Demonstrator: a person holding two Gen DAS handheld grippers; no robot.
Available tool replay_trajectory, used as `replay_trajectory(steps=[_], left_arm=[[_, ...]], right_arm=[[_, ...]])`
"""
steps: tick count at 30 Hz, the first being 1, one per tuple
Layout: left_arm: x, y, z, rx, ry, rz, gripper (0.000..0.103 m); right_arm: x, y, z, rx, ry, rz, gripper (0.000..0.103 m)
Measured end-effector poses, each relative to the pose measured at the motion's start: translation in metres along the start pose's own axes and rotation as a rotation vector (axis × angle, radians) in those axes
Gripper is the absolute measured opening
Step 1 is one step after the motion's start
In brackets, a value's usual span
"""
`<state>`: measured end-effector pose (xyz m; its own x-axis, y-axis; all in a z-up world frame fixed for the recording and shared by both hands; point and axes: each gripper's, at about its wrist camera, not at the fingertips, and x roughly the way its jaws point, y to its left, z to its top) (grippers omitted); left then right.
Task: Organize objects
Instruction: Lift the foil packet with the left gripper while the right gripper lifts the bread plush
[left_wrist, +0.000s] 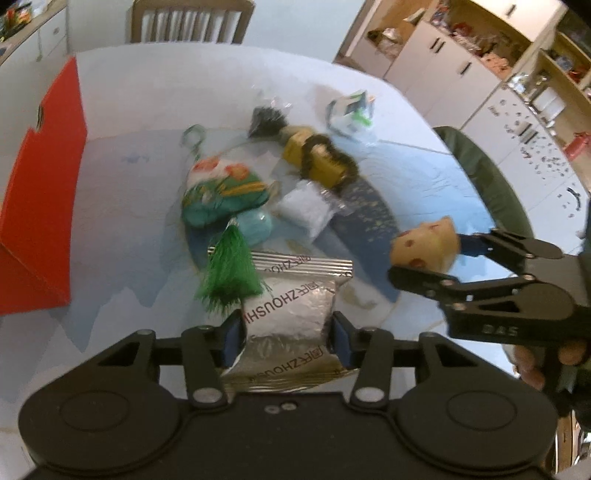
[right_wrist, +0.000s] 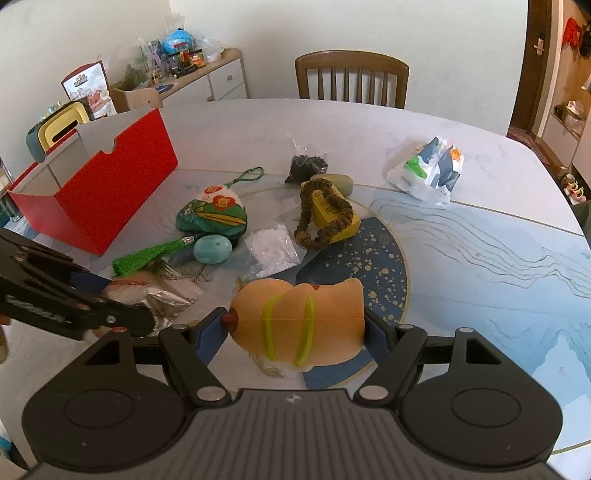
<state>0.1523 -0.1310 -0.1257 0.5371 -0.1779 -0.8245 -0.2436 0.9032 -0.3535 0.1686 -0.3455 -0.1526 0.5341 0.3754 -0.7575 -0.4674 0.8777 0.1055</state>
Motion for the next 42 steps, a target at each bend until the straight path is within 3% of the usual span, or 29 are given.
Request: replay_trajectory(steps=[4,10,15,17,19,20,25,35,38,42], left_arm=[[-0.002,0.001,-0.007,0.083,-0.019,-0.035,0.048],[0.02,0.007,-0.027,0.206,0.075,-0.063,0.048],[0.015,0.005,-0.038,0.281,0.116,-0.075,0.049],[0.004,0.004,-0.041,0.299,0.113,-0.088,0.054],[-0.01,0.002,-0.043,0.322,0.094,-0.108,0.079],[-0.017,0.001,-0.044,0.331,0.075,-0.11,0.082],[-0.021,-0.016,-0.041,0.356,0.05,-0.142,0.077],[0.017,-0.022,-0.047,0.368,0.076,0.009,0.07],[0.023,-0.021,-0.05,0.38,0.086,0.065,0.061],[0.023,-0.021,-0.052,0.383,0.072,0.083,0.055]], right_arm=[[-0.002,0.001,0.001,0.004,-0.007,-0.003,0.077],[-0.004,0.006,-0.002,-0.002,0.001,-0.008,0.077],[-0.005,0.008,-0.005,-0.002,0.008,-0.01,0.077],[-0.006,0.009,-0.006,-0.003,0.008,-0.01,0.077],[-0.007,0.01,-0.006,-0.002,0.009,-0.01,0.077],[-0.007,0.01,-0.007,0.0,0.008,-0.011,0.077],[-0.008,0.01,-0.008,0.003,0.005,-0.01,0.077],[-0.015,0.012,-0.01,0.0,-0.004,-0.014,0.077],[-0.017,0.011,-0.012,0.002,-0.005,-0.016,0.077],[-0.02,0.01,-0.013,0.006,-0.009,-0.019,0.077]])
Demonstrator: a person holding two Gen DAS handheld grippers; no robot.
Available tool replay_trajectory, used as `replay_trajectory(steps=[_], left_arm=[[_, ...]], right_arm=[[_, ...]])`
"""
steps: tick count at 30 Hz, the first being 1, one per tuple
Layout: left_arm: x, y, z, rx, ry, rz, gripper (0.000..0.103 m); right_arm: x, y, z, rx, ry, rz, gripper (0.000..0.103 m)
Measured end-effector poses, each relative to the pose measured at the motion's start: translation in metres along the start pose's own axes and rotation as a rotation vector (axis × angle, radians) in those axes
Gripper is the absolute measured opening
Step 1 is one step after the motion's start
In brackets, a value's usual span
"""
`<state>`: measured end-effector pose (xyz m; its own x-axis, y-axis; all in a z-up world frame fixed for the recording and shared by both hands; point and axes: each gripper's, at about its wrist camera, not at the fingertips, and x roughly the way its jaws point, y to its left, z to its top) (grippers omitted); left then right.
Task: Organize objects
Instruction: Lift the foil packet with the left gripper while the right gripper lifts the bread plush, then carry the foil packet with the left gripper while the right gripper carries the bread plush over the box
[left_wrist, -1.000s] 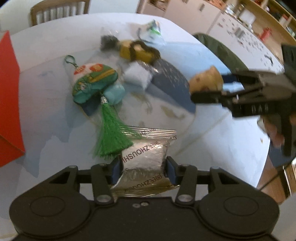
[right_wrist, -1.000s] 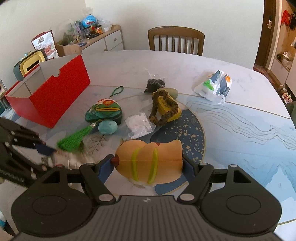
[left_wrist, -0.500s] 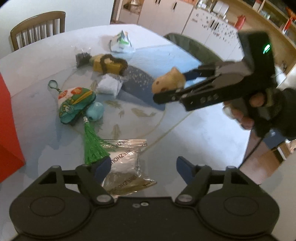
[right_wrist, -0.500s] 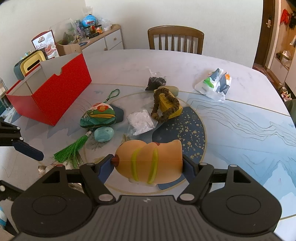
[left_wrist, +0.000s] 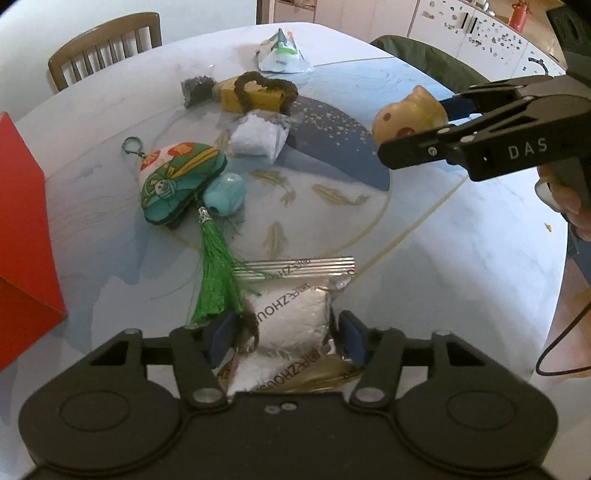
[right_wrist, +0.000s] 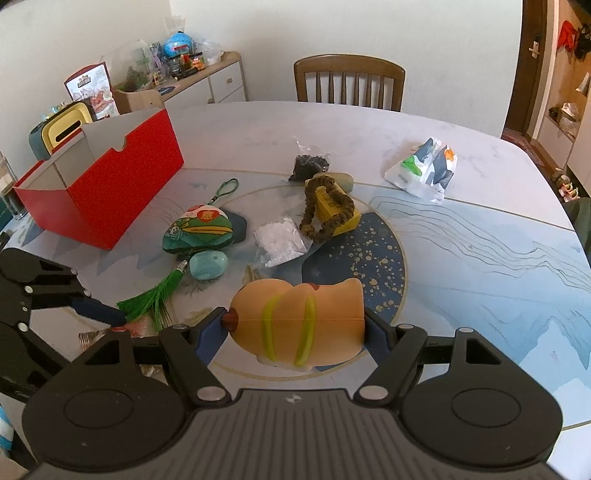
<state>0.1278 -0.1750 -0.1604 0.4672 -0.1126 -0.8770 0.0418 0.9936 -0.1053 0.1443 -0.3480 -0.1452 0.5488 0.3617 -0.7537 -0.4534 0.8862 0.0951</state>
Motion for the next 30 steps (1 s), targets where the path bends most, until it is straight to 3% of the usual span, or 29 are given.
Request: replay_trajectory(steps=[5,9,15,24,30], left_arm=[[-0.007,-0.005,0.002,-0.002,-0.022,0.019,0.044],[-0.019,0.002,0.005,-0.065,-0.035,-0.033,0.044],[-0.058,0.011,0.021,-0.088,-0.133,-0.077,0.044],[-0.108,0.028,0.046,-0.088,-0.303,-0.055,0.044],[-0.118,0.05,0.054,-0.113,-0.335,-0.078,0.044]], right_arm=[[-0.002,-0.003,-0.001,0.005,-0.004,-0.008,0.077],[-0.004,-0.004,-0.001,0.01,-0.009,-0.014,0.077],[-0.006,-0.004,0.003,0.009,-0.017,-0.016,0.077],[-0.004,0.009,0.017,-0.003,-0.037,-0.013,0.077],[-0.002,0.023,0.029,-0.015,-0.052,-0.009,0.077]])
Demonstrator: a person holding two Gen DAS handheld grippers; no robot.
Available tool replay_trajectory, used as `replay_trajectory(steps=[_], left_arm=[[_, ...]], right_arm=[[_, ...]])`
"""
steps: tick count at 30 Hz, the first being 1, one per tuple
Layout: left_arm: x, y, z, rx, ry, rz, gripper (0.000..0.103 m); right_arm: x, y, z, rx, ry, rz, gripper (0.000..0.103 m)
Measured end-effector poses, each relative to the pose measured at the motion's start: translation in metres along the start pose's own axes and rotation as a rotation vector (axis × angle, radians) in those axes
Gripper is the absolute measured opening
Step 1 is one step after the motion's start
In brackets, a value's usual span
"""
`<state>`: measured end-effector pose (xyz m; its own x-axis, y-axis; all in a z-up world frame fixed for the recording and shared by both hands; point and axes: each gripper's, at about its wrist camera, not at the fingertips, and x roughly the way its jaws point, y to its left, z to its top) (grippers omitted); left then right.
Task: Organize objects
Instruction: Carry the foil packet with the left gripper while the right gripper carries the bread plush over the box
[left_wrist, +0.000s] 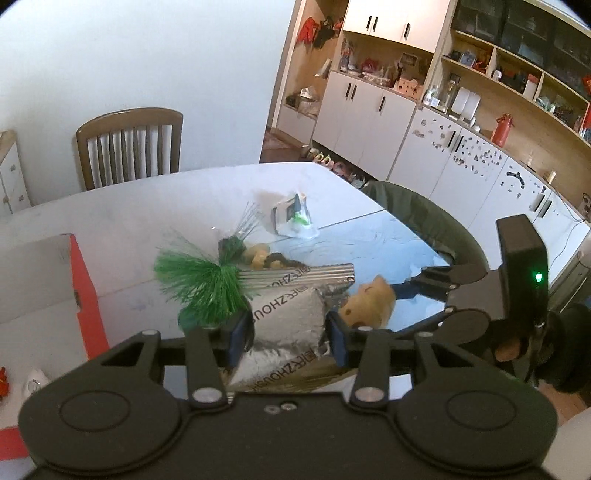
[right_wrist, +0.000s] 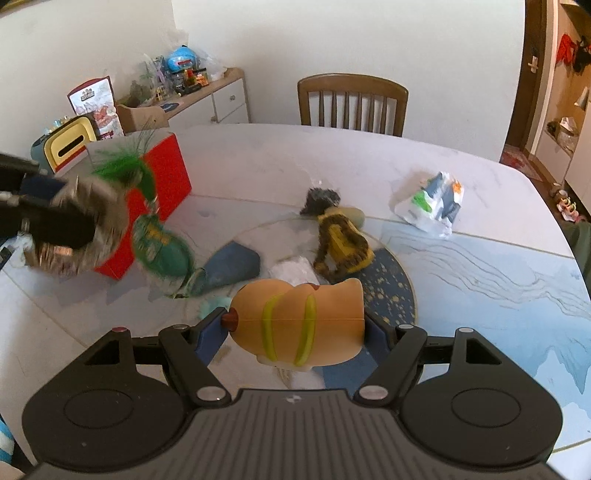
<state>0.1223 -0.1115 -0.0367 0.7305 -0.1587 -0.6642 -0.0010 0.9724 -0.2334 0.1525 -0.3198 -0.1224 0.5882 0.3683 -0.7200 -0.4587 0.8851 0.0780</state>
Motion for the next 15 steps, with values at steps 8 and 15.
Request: replay_trajectory(steps=[8,15], left_arm=[[0.031,0.024,-0.045,0.003,0.18,-0.025,0.044],[0.048,0.038,-0.09,0.057,0.347,-0.054,0.045]], right_arm=[[0.006,0.014,0.007,0.007,0.004,-0.009,0.077],[0.012,0.022,0.004,0.022,0.025,-0.017,0.077]])
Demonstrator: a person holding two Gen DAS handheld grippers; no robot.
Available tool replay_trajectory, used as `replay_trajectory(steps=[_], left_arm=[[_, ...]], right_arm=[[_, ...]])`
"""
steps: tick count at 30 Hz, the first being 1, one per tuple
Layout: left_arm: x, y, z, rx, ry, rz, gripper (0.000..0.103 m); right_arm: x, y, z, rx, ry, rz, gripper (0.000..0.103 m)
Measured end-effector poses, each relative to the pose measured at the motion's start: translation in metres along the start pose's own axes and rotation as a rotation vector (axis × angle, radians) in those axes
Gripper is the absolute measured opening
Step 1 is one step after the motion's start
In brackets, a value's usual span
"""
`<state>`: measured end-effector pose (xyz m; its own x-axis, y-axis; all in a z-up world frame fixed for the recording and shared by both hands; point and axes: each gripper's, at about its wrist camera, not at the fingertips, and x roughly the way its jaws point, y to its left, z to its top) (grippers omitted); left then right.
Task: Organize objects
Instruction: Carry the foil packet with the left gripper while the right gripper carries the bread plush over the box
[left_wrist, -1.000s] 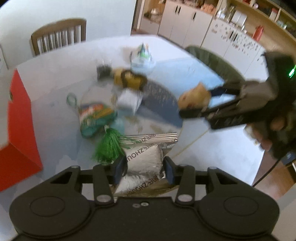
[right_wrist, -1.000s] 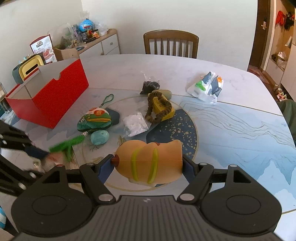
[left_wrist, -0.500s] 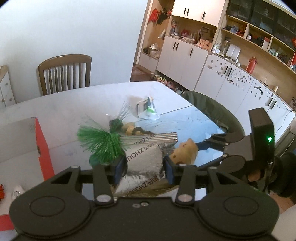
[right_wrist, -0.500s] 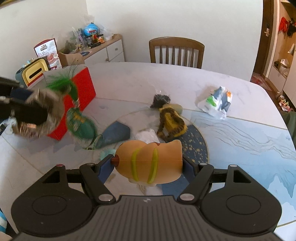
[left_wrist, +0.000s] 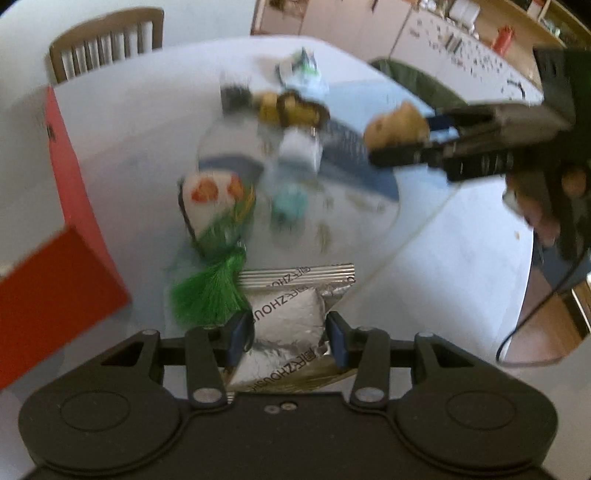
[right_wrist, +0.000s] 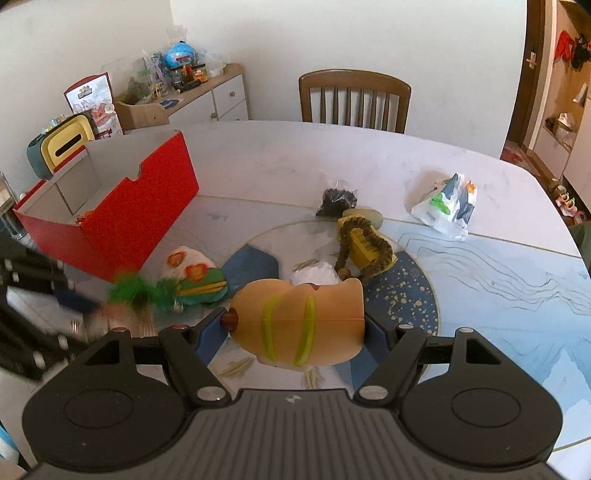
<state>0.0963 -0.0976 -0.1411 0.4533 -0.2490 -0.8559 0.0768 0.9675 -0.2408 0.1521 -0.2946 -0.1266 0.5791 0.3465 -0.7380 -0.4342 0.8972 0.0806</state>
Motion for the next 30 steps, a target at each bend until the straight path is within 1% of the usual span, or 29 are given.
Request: replay_trajectory(steps=[2,3,4,6,11,13,15,17,20,22,23,25,27,30], left_arm=[[-0.004,0.001,-0.007,0.005,0.011,-0.009,0.048],[-0.009,0.0,-0.011,0.006,0.01,-0.034,0.054],[-0.015,0.0,-0.016,0.005,0.002,-0.047,0.066],[-0.025,-0.004,-0.024,0.004,-0.021,-0.046,0.077],[-0.024,-0.02,-0.026,0.006,-0.023,-0.052,0.075],[-0.015,-0.028,-0.025,0.007,-0.008,-0.042,0.071],[-0.006,-0.034,-0.024,0.005,-0.001,-0.016,0.07],[0.003,-0.036,-0.024,-0.001,0.001,0.046,0.07],[0.008,-0.035,-0.023,-0.022,-0.01,0.101,0.07],[0.01,-0.036,-0.024,-0.026,-0.012,0.134,0.064],[0.01,-0.039,-0.024,-0.014,-0.013,0.159,0.062],[0.014,-0.045,-0.026,0.022,-0.011,0.22,0.053],[0.018,-0.05,-0.027,0.047,-0.014,0.274,0.047],[0.016,-0.052,-0.027,0.045,-0.031,0.316,0.036]], right_arm=[[0.001,0.001,-0.001,0.005,0.003,-0.001,0.077],[0.001,0.002,-0.002,0.006,0.005,-0.001,0.077],[0.001,0.003,-0.002,0.006,0.006,-0.001,0.077],[0.001,0.003,-0.003,0.005,0.009,0.001,0.077],[0.003,0.001,-0.004,-0.001,0.016,0.012,0.077],[0.004,0.001,-0.003,-0.012,0.019,0.022,0.077],[0.005,0.001,-0.003,-0.026,0.019,0.031,0.077],[0.004,0.0,-0.003,-0.037,0.016,0.044,0.077],[0.004,-0.002,-0.003,-0.048,0.015,0.056,0.077],[0.004,-0.006,-0.004,-0.054,0.016,0.064,0.077],[0.004,-0.007,-0.005,-0.056,0.017,0.067,0.077],[0.003,-0.01,-0.006,-0.062,0.016,0.073,0.077],[0.002,-0.014,-0.007,-0.064,0.015,0.077,0.077],[0.001,-0.018,-0.006,-0.07,0.012,0.083,0.077]])
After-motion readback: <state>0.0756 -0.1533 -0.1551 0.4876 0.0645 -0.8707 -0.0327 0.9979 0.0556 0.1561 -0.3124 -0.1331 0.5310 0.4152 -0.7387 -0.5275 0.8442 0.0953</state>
